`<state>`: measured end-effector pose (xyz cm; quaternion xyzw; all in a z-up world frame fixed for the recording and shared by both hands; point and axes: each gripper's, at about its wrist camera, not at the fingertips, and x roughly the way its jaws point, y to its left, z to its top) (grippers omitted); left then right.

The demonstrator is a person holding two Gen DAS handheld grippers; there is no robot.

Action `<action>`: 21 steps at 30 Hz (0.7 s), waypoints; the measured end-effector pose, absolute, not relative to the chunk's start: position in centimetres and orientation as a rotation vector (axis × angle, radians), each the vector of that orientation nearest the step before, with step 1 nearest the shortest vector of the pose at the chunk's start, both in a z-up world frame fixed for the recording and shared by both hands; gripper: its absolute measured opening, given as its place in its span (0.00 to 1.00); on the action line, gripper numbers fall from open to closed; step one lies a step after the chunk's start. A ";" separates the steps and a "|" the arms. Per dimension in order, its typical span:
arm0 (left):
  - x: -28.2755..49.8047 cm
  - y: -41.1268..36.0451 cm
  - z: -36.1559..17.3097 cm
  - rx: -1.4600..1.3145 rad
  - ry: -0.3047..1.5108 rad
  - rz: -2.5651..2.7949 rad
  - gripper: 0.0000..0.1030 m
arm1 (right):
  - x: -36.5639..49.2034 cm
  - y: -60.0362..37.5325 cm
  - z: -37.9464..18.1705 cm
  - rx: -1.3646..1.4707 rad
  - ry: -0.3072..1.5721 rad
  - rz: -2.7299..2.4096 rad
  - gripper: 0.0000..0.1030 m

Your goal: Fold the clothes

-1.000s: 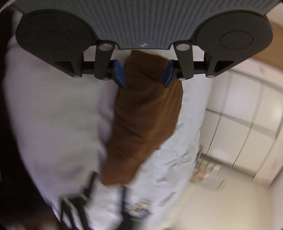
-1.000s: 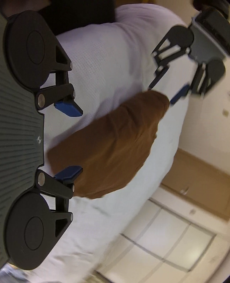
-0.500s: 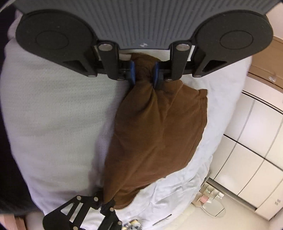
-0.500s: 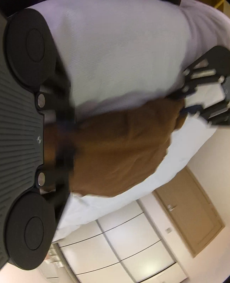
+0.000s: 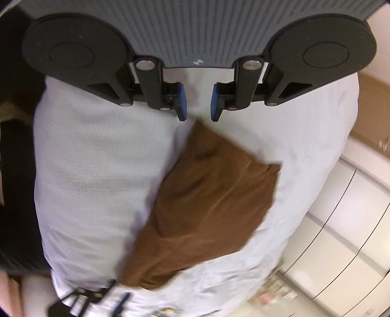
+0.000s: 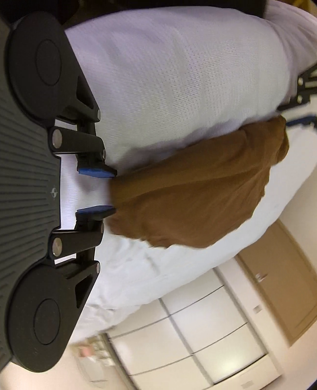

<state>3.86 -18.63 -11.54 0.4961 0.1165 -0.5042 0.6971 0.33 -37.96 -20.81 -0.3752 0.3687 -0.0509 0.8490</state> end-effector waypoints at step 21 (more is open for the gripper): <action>7.0 -25.3 -13.1 0.724 0.379 -1.068 0.18 | 7.4 -43.0 -19.4 -0.308 0.592 -0.216 0.25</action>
